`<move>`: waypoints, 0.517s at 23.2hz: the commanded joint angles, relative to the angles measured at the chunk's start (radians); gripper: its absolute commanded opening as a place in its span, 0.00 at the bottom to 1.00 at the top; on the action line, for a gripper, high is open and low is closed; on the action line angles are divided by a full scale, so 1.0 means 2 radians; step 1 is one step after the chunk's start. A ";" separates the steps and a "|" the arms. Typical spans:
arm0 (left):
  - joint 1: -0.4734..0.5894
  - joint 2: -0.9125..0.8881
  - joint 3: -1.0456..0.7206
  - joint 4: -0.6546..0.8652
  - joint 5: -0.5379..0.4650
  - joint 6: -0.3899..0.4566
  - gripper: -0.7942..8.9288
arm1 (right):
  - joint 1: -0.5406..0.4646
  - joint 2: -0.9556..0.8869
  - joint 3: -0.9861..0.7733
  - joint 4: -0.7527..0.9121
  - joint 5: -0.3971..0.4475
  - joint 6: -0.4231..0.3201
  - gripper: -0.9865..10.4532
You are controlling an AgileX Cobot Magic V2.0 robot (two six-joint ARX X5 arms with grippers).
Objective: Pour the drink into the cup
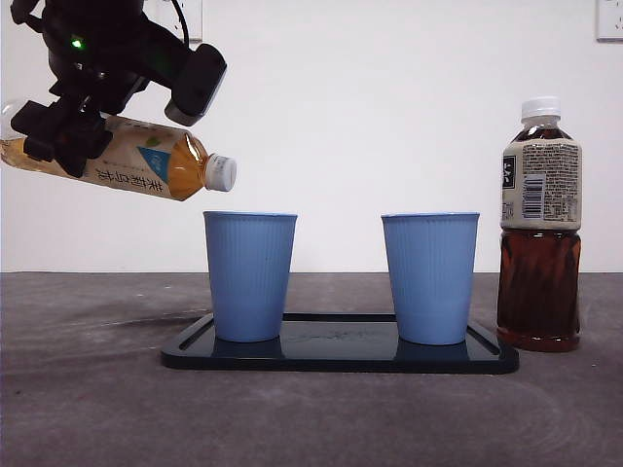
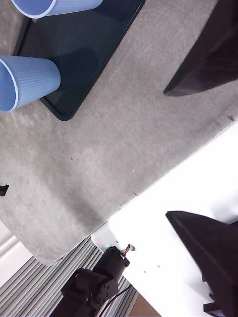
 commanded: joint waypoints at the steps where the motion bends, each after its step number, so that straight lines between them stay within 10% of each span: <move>1: -0.005 0.005 0.018 0.014 -0.012 0.000 0.30 | 0.004 0.002 0.007 0.003 -0.002 -0.008 0.40; 12: -0.012 0.004 0.018 0.023 -0.012 -0.029 0.30 | 0.004 0.002 0.007 0.003 -0.002 -0.008 0.40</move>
